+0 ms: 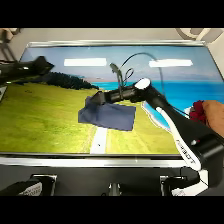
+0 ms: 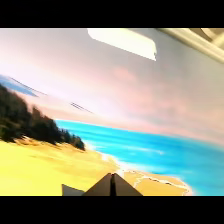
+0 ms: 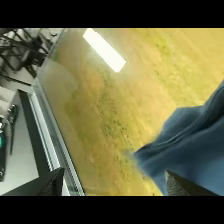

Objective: Fold the shirts.

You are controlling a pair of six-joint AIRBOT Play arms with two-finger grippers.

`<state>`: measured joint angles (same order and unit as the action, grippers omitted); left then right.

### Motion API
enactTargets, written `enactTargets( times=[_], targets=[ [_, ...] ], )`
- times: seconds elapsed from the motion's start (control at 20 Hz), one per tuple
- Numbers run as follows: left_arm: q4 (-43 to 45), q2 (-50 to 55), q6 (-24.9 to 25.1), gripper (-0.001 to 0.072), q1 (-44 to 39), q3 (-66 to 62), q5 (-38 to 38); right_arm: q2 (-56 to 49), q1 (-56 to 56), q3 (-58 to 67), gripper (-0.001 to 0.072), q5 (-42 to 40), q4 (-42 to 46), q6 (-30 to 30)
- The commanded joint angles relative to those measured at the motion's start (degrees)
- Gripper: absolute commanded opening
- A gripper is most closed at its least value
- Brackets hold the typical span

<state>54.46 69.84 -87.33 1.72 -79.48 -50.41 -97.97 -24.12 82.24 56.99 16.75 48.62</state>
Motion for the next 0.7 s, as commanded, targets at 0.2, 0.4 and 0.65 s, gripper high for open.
enactTargets(
  times=[0.2,0.4,0.65],
  targets=[
    [15.0,-7.6,2.5,0.0022,3.6,0.9,-13.7,3.4,18.0,0.0,0.0705,19.3,33.1,8.9],
    [14.8,-7.5,2.5,0.0022,2.5,3.0,-12.1,4.1,24.1,-6.9,0.069,23.2,45.7,15.4],
    [14.8,-7.6,2.5,0.0022,-0.1,3.6,-11.1,2.8,18.7,-14.9,0.0672,6.8,33.0,15.8]
  ],
)
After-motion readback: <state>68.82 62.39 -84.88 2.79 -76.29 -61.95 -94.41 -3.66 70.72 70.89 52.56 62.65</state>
